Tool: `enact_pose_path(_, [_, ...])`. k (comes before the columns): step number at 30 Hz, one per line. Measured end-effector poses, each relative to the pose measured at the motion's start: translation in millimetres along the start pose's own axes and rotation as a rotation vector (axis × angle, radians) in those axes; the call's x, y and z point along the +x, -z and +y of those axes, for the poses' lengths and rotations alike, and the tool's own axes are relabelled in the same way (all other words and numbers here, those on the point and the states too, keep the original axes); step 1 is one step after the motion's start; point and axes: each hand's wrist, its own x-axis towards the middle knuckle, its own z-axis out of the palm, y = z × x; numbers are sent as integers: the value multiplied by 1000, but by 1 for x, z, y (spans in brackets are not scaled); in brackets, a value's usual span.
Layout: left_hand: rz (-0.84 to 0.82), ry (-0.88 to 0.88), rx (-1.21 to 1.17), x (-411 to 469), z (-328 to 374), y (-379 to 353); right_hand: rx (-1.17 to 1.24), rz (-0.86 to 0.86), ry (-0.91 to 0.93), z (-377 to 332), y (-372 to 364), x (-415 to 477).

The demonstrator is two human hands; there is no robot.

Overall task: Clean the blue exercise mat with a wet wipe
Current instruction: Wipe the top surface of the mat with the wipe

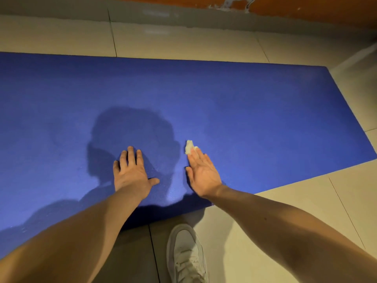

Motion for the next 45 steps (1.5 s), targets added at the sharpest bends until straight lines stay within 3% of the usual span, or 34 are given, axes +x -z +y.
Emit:
enact_pose_path(3, [26,-8,-22,-5,-1,-1,-4,23,-199,17,0,3])
enact_pose_path(6, [60,-15,-49,-16,-5,-7,-39,61,-288,-11,-9,6])
enact_pose_path(9, [75,-12,-69,-27,-7,-14,-28,51,-151,-53,-29,-8])
enact_pose_path(12, [130,-7,-114,-36,-9,-21,-229,-56,63,-68,-51,-31])
enact_pose_path(15, [142,-9,-145,-43,-12,-24,-93,-52,115,-44,-36,-36])
enact_pose_path(18, [130,-6,-126,-47,-11,-25,-46,-17,-65,0,-14,-43])
enact_pose_path(22, [136,12,-122,-59,-13,-27,-191,-127,-308,14,-5,-39])
enact_pose_path(27, [163,8,-139,-68,-18,-34,-196,-65,-50,-69,-37,-54])
enact_pose_path(30, [159,0,-130,-69,-20,-37,-332,-94,219,-76,-47,-77])
enact_pose_path(31, [156,-1,-125,-69,-21,-37,-256,-52,241,-66,-47,-77])
enact_pose_path(34, [132,-10,-109,-68,-22,-38,-104,-70,51,-20,-34,-76])
enact_pose_path(39, [126,-28,-87,-68,-25,-41,-286,-168,-213,46,-13,-95])
enact_pose_path(41, [128,-21,-81,-69,-23,-42,-339,-199,-234,47,-8,-104])
enact_pose_path(45, [128,-17,-79,-69,-22,-44,-387,-83,-184,20,-8,-107])
